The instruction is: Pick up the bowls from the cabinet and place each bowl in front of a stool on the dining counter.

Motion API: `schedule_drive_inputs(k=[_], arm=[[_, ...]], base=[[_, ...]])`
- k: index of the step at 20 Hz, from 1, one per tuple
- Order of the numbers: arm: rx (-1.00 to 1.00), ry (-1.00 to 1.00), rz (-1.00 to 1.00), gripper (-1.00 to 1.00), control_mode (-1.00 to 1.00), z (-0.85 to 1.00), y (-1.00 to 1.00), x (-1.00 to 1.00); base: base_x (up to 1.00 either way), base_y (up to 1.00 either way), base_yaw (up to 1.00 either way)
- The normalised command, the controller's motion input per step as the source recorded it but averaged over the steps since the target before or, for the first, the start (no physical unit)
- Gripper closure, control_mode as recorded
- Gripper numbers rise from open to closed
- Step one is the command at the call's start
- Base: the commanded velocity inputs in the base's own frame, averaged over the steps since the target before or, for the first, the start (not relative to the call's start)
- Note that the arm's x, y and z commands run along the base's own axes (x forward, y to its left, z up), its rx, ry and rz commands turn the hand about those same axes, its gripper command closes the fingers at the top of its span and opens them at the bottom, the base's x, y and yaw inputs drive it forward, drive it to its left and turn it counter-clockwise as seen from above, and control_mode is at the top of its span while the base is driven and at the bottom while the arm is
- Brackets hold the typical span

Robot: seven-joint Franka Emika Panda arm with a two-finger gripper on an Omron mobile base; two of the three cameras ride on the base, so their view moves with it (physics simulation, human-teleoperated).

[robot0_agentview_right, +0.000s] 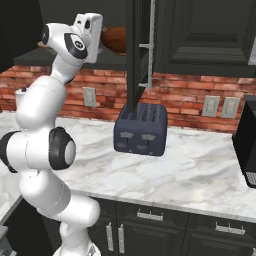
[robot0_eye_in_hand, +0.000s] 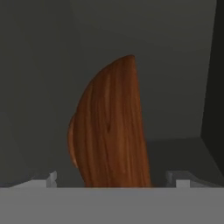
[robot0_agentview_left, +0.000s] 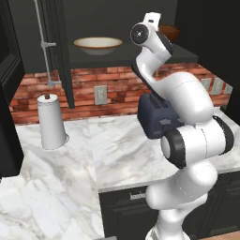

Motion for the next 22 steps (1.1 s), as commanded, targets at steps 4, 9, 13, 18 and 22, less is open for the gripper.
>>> schedule_drive_inputs(k=[4, 9, 13, 18, 22], arm=[[-0.01, 0.01, 0.0, -1.0, -1.0, 0.0, 0.0, 0.29], [0.0, 0.06, 0.0, -1.0, -1.0, 0.0, -0.02, 0.35], [0.0, 0.05, 0.0, -1.0, -1.0, 0.0, -0.02, 0.32], [-0.01, 0.02, 0.0, -1.0, -1.0, 0.0, -0.11, 0.2], [0.0, 0.0, 0.0, -1.0, -1.0, 0.0, -0.07, 0.0]], base=[[0.0, 0.0, 0.0], [0.0, 0.0, 0.0], [0.0, 0.0, 0.0], [0.0, 0.0, 0.0], [0.0, 0.0, 0.0]])
